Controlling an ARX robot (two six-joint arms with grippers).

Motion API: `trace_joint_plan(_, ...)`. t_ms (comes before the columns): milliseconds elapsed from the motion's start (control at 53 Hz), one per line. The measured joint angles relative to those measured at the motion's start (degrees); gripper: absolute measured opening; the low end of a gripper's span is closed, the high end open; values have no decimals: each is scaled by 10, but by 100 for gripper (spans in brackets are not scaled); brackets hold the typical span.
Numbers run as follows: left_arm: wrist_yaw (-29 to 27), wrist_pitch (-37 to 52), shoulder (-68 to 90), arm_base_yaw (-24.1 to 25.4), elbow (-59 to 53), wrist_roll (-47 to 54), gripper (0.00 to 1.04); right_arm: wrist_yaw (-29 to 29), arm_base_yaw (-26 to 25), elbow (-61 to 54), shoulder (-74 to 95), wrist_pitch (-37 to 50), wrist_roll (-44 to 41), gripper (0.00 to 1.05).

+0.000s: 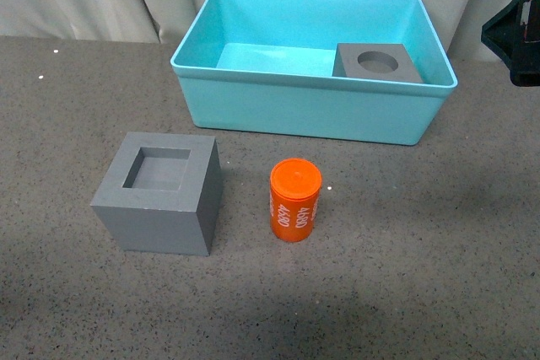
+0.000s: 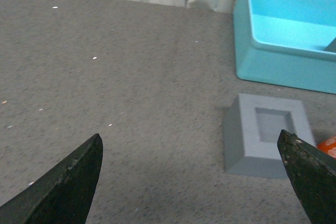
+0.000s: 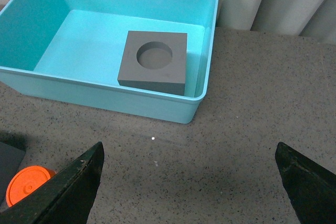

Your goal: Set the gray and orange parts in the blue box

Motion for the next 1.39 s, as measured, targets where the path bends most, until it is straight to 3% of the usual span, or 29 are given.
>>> trace_joint_plan(113, 30, 76, 140, -10, 40, -13, 98, 0, 0, 0, 0, 0, 0, 95)
trace_joint_plan(471, 122, 124, 404, -44, 138, -30, 98, 0, 0, 0, 0, 0, 0, 95)
trace_joint_plan(1206, 89, 162, 657, -82, 239, -20, 98, 0, 0, 0, 0, 0, 0, 95)
trace_joint_plan(1395, 68, 153, 681, -91, 250, -11, 63, 0, 0, 0, 0, 0, 0, 95)
